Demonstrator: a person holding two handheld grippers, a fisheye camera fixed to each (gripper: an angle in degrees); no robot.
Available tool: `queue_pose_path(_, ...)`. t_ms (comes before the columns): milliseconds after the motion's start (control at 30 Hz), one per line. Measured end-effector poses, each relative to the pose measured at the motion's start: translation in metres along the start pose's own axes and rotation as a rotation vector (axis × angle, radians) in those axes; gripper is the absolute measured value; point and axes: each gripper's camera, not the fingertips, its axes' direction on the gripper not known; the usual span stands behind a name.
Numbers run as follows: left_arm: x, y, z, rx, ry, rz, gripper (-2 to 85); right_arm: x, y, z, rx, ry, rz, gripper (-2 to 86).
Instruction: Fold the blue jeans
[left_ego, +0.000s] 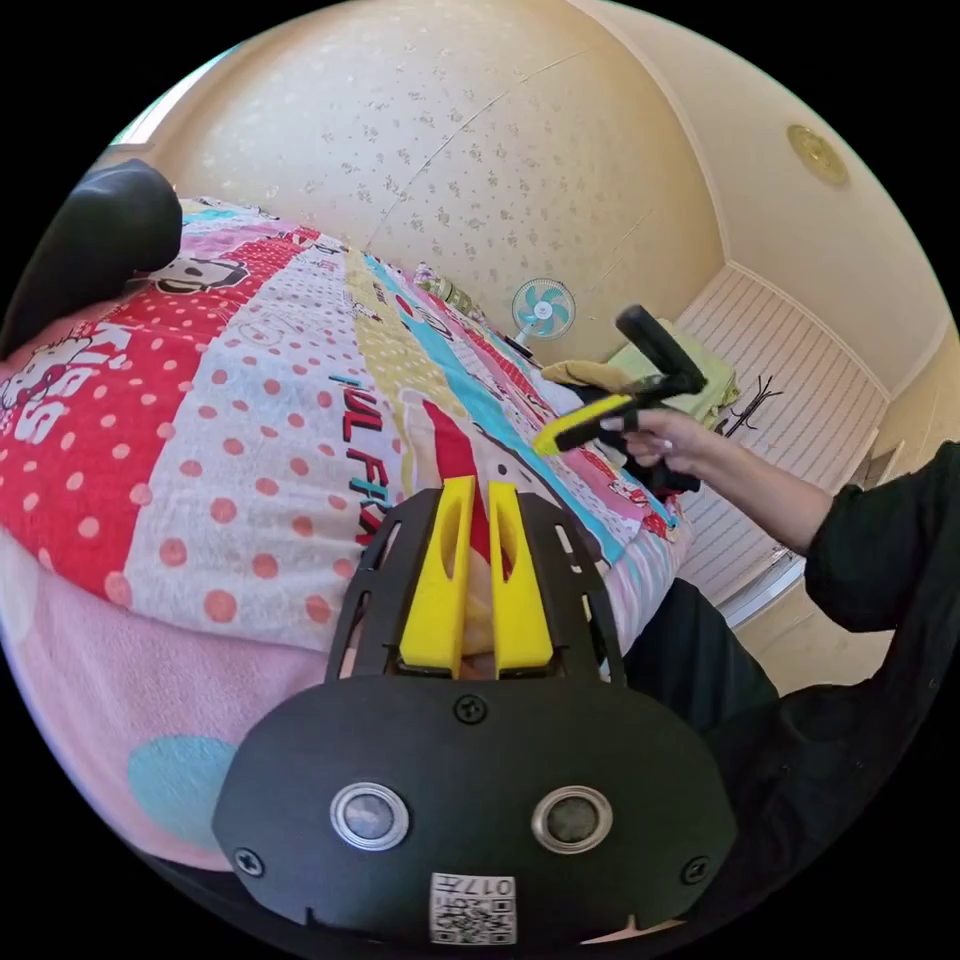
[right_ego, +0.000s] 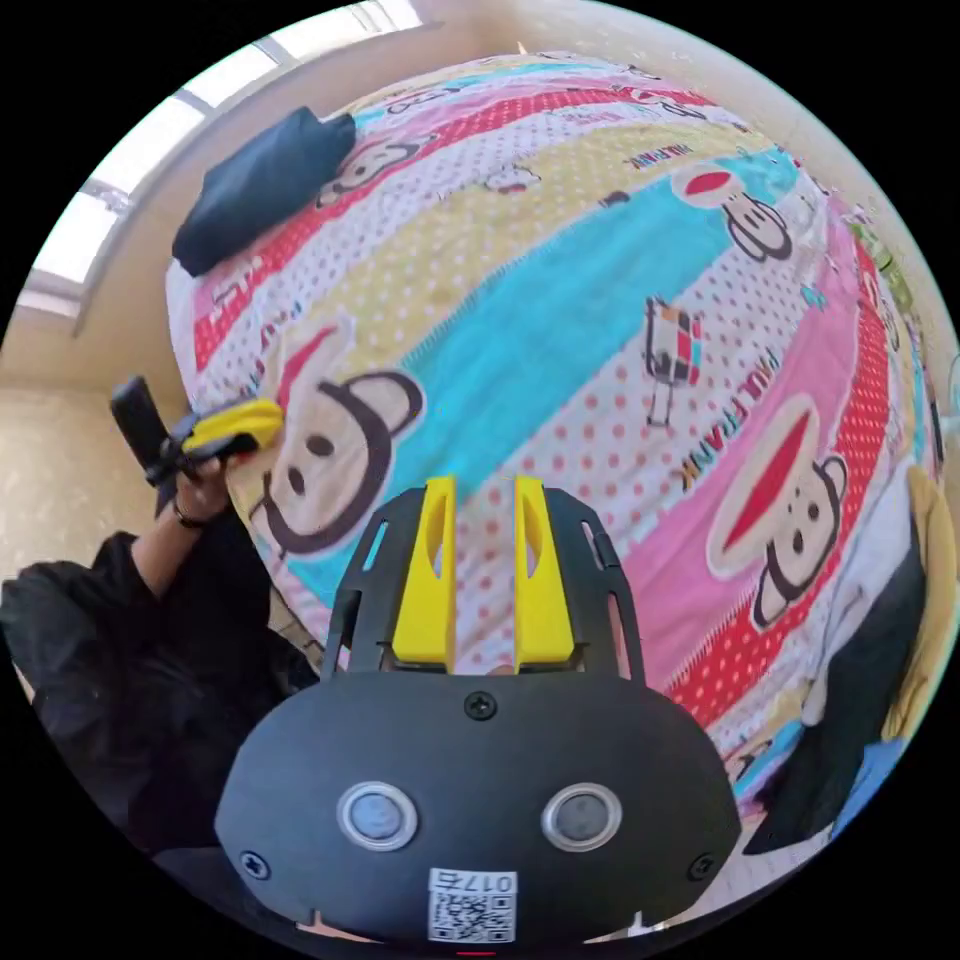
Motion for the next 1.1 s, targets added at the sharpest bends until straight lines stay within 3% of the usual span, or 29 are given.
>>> queue_pose_path(67,0.002,0.001,0.001,0.012,-0.006,0.010,3.6,-0.016,0.047,0.001,0.142,0.045,-0.004,8.0)
queue_pose_path(233,0.015,0.002,0.008,0.019,-0.112,0.028,0.7,-0.031,0.127,0.029,0.645,-0.084,0.326,4.6)
queue_pose_path(367,0.047,-0.017,0.020,-0.019,-0.308,-0.036,0.5,-0.058,0.122,0.021,0.674,0.016,0.348,3.7)
queue_pose_path(467,0.095,-0.049,0.018,0.097,-0.233,0.042,3.4,-0.073,0.117,0.014,0.685,0.078,0.335,3.4)
queue_pose_path(567,0.120,-0.077,0.037,0.210,-0.229,0.120,3.6,-0.067,0.118,0.006,0.704,0.000,0.331,3.2)
queue_pose_path(633,0.104,-0.084,0.081,0.122,-0.227,0.097,3.6,-0.057,0.122,0.001,0.730,-0.098,0.324,3.3)
queue_pose_path(733,0.045,-0.103,0.156,-0.232,-0.158,-0.092,4.2,-0.036,0.135,-0.009,0.793,-0.315,0.327,3.4)
queue_pose_path(800,0.012,-0.108,0.162,-0.260,-0.109,-0.224,3.2,-0.022,0.154,-0.024,0.832,-0.371,0.330,4.0)
queue_pose_path(867,-0.010,-0.105,0.163,-0.243,-0.009,-0.280,0.4,-0.010,0.174,-0.043,0.892,-0.250,0.351,5.0)
queue_pose_path(933,-0.005,-0.105,0.162,-0.234,-0.023,-0.240,-0.4,0.014,0.193,-0.069,0.938,-0.067,0.406,6.6)
queue_pose_path(1100,-0.008,-0.104,0.162,-0.213,-0.018,-0.208,-0.9,0.141,0.256,-0.189,1.016,0.488,0.791,10.9)
